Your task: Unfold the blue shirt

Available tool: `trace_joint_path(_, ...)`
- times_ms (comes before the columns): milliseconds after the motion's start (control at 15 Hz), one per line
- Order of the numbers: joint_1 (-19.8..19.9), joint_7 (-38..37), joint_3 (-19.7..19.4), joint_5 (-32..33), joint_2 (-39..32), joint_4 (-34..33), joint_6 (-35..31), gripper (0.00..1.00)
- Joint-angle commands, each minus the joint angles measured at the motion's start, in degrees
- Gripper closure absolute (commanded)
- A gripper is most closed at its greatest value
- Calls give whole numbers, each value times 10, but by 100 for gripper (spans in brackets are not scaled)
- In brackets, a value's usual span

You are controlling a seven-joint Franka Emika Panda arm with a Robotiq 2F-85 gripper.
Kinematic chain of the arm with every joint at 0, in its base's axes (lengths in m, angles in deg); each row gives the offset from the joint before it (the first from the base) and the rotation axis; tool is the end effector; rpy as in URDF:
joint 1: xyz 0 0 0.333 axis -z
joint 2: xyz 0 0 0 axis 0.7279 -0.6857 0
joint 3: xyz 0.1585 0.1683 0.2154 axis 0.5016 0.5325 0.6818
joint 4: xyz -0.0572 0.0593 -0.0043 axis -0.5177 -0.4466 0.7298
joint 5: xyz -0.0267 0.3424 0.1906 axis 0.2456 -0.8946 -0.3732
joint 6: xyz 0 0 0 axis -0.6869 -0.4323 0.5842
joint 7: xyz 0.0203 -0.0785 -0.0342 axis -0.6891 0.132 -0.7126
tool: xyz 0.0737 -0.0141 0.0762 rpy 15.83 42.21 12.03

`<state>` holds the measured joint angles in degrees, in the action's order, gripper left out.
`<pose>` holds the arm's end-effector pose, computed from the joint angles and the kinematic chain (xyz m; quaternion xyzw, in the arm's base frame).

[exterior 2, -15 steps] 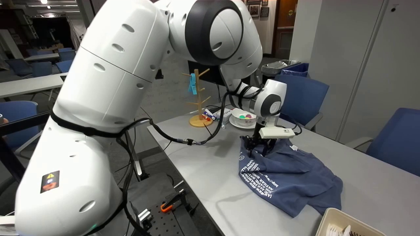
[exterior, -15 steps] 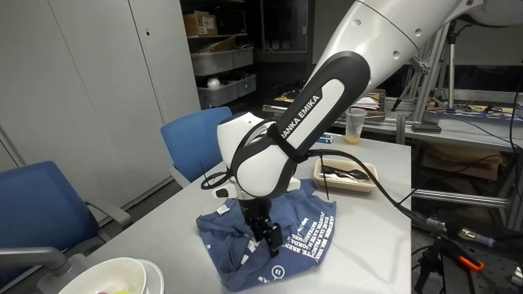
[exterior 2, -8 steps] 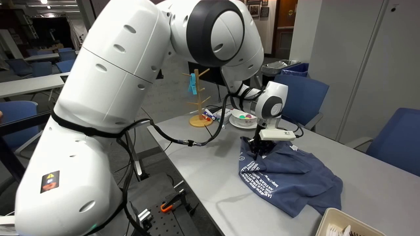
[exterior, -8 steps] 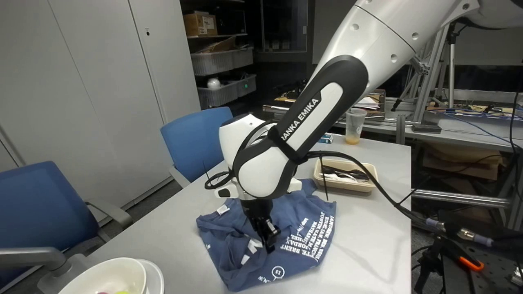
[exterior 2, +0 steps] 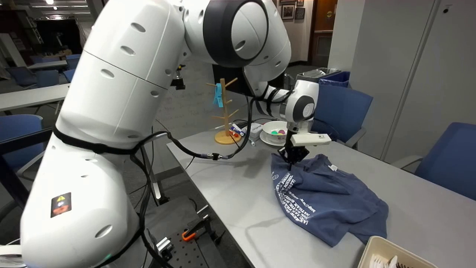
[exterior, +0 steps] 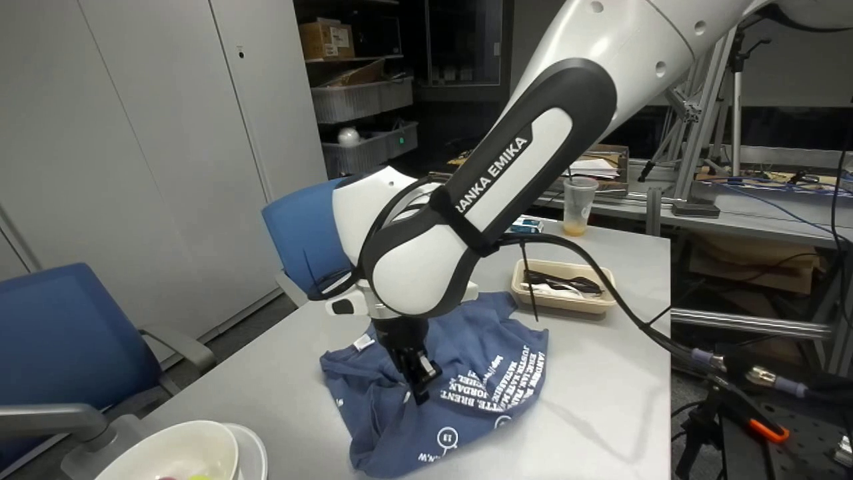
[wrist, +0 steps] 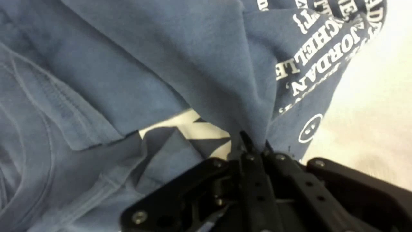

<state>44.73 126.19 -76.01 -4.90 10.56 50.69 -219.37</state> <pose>0.6248 0.1225 0.1841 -0.8212 -0.5660 0.0673 0.0289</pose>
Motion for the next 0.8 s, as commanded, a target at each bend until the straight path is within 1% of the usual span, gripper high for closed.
trace_joint_path(0,-29,12,20,22,49,15,24,99)
trace_joint_path(267,-43,84,74,5,80,36,35,99)
trace_joint_path(467,-48,149,110,-21,81,50,38,99)
trace_joint_path(600,-47,196,124,-35,73,60,49,99)
trace_joint_path(733,-46,243,129,-46,63,65,76,99)
